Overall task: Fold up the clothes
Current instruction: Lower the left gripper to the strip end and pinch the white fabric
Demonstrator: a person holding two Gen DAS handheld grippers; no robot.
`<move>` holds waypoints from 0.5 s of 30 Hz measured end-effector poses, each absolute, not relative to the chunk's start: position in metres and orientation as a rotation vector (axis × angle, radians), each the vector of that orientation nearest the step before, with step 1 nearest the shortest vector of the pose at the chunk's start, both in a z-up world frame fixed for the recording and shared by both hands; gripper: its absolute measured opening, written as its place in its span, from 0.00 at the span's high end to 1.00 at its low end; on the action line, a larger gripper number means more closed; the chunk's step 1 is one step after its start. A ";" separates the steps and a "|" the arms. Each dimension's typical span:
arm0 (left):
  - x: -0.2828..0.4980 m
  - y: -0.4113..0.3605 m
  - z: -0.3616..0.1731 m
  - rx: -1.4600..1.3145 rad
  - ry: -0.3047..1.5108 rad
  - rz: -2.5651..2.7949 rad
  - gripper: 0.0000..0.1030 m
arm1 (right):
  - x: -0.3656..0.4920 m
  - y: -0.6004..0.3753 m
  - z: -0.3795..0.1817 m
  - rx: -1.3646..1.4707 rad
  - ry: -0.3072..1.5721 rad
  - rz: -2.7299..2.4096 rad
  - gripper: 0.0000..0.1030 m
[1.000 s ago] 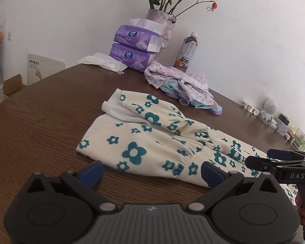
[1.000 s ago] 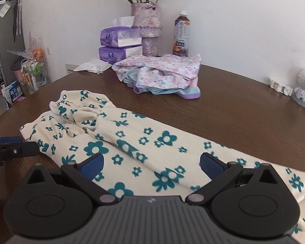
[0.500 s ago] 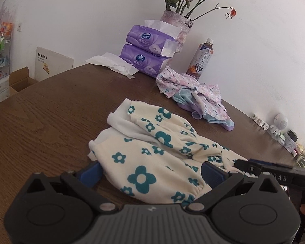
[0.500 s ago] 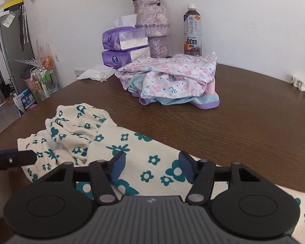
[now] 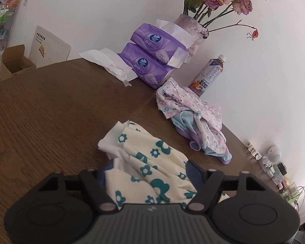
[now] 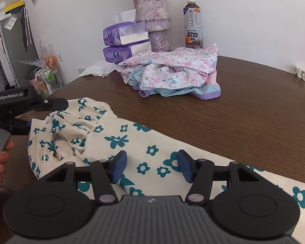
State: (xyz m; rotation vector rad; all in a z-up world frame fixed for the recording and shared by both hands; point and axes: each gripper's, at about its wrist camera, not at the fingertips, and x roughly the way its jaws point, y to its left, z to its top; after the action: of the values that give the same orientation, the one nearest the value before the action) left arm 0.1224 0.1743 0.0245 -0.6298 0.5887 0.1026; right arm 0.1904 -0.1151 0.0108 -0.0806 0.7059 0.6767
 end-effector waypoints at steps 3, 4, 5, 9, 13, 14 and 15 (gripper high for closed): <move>0.123 0.176 0.022 -0.629 0.583 0.141 0.64 | 0.190 -0.117 0.011 -0.077 0.705 0.683 0.45; 0.123 0.176 0.021 -0.622 0.582 0.152 0.69 | 0.189 -0.117 0.011 -0.076 0.705 0.684 0.45; 0.123 0.175 0.021 -0.612 0.583 0.156 0.71 | 0.189 -0.117 0.011 -0.077 0.704 0.685 0.45; 0.124 0.168 0.021 -0.557 0.575 0.164 0.88 | 0.188 -0.118 0.011 -0.077 0.705 0.688 0.45; 0.120 0.157 0.028 -0.464 0.538 0.156 0.90 | 0.188 -0.125 0.013 -0.060 0.708 0.681 0.45; 0.119 0.154 0.031 -0.435 0.526 0.152 0.91 | 0.187 -0.127 0.014 -0.056 0.707 0.676 0.45; 0.117 0.151 0.034 -0.402 0.511 0.147 0.91 | 0.187 -0.130 0.015 -0.052 0.706 0.671 0.45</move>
State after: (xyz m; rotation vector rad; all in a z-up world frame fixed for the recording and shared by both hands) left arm 0.1173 0.1506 0.0338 -0.4016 0.5111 0.1472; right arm 0.1869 -0.1303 0.0149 -0.0518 0.7059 0.6710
